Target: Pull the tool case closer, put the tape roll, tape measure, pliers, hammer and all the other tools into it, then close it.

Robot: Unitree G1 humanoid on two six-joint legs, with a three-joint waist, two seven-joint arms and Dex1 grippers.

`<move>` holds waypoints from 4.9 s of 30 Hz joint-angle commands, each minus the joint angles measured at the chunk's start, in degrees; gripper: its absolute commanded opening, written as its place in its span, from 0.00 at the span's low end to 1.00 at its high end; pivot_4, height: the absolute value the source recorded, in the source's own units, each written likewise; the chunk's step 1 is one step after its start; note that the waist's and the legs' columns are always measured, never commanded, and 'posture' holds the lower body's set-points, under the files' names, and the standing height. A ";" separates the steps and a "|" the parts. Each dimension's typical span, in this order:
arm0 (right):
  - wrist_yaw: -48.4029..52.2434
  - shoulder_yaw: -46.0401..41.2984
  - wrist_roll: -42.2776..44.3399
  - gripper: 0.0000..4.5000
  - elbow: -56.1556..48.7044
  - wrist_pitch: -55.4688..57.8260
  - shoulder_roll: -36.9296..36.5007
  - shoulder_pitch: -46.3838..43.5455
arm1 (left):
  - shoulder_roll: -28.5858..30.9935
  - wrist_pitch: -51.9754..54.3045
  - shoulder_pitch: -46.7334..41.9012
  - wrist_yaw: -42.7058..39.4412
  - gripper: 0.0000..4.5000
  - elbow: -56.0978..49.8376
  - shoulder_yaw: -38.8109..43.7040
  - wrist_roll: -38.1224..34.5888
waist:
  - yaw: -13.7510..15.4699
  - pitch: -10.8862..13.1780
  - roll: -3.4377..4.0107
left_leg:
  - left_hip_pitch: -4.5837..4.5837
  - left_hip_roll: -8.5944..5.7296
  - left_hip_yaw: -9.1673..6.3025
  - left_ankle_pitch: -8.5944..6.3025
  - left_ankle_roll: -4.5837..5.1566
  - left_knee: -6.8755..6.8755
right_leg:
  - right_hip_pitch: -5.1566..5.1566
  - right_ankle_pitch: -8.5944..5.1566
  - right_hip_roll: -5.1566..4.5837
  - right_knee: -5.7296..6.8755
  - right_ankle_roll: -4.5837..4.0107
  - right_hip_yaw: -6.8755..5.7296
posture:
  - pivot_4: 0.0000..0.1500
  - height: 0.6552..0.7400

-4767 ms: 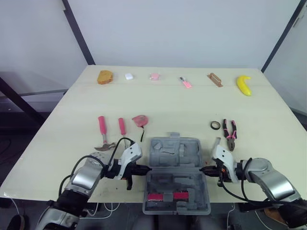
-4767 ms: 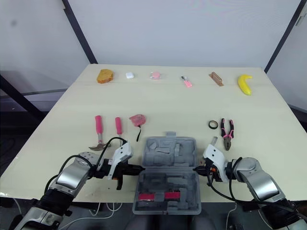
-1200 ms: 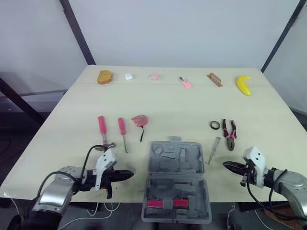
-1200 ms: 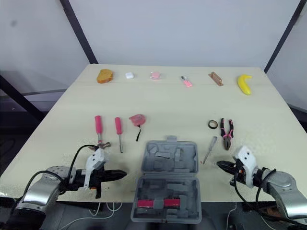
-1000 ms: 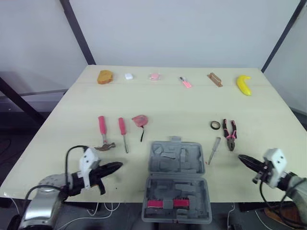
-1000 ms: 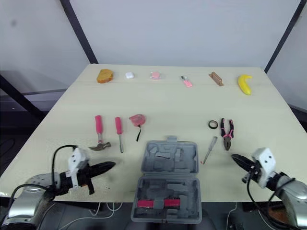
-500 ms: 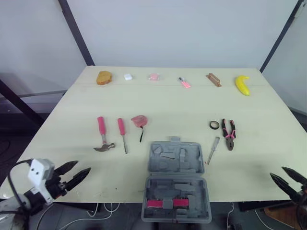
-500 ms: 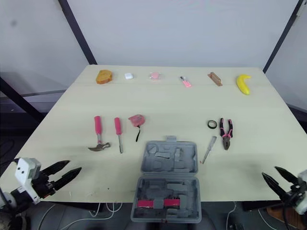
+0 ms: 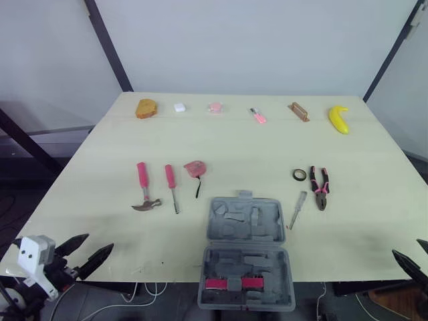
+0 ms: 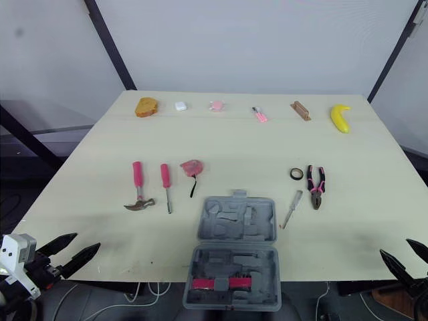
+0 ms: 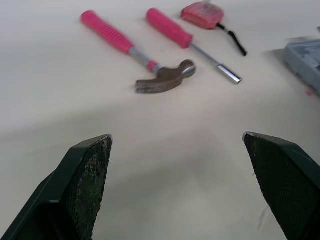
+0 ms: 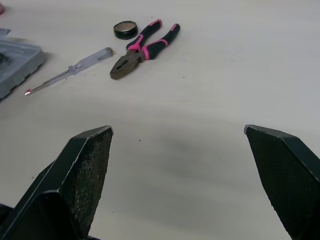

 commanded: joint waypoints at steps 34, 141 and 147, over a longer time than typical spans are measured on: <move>11.00 62.14 -45.18 0.99 42.31 8.60 -0.59 -87.07 | 2.73 18.06 -19.93 1.95 1.00 -32.31 -17.64 -14.18 | -1.06 0.32 0.18 | -0.17 -0.11 -0.14 0.02 -0.01 -0.08 | -0.11 0.13 0.02 -0.08 0.08 -0.09 | 1.00 1.00; 13.06 82.02 -62.32 0.21 26.69 18.66 35.30 -90.51 | -0.99 -1.39 -2.27 -8.51 1.00 -19.19 -4.97 -10.39 | -1.74 0.58 0.42 | -0.08 -0.11 -0.43 0.17 -0.29 -0.50 | -0.21 -0.05 -0.15 0.10 -0.23 -0.62 | 1.00 1.00; 14.43 81.70 -62.14 0.21 23.73 20.04 34.44 -90.77 | -1.06 -1.34 -2.27 -8.22 1.00 -19.34 -5.40 -10.25 | -1.73 0.58 0.42 | -0.08 -0.09 -0.43 0.17 -0.29 -0.51 | -0.21 -0.04 -0.17 0.09 -0.23 -0.63 | 1.00 1.00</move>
